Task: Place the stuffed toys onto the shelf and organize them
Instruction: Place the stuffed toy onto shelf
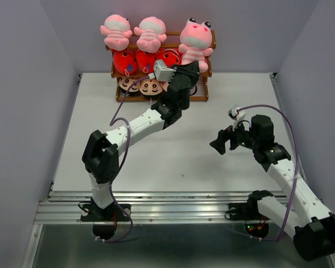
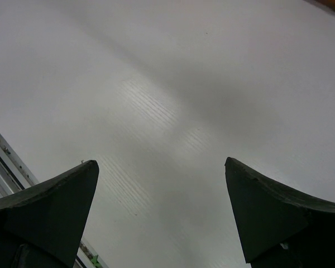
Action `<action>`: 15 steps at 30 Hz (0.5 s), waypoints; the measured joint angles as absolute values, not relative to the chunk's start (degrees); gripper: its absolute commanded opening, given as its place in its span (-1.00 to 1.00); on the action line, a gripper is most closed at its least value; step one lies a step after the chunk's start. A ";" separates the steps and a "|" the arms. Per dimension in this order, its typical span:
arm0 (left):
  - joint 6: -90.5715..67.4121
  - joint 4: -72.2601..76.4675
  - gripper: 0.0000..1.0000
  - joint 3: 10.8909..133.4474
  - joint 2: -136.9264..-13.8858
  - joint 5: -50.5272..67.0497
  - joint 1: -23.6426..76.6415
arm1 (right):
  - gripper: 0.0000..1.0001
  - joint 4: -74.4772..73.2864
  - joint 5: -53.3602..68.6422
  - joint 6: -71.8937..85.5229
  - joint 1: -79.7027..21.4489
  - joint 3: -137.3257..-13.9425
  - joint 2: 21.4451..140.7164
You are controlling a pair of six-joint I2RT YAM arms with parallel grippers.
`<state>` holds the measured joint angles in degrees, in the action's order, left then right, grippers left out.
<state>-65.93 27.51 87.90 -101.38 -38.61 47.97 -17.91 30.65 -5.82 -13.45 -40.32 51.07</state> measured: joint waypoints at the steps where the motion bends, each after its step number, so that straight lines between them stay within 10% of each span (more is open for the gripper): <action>1: -66.78 26.20 -1.00 91.26 -103.61 -38.68 47.57 | 1.00 -17.89 30.72 -5.82 -13.45 -40.32 50.87; 15: -70.37 14.63 -1.00 118.72 -123.42 -36.86 40.12 | 1.00 -17.52 31.48 -5.82 -12.80 -40.29 49.01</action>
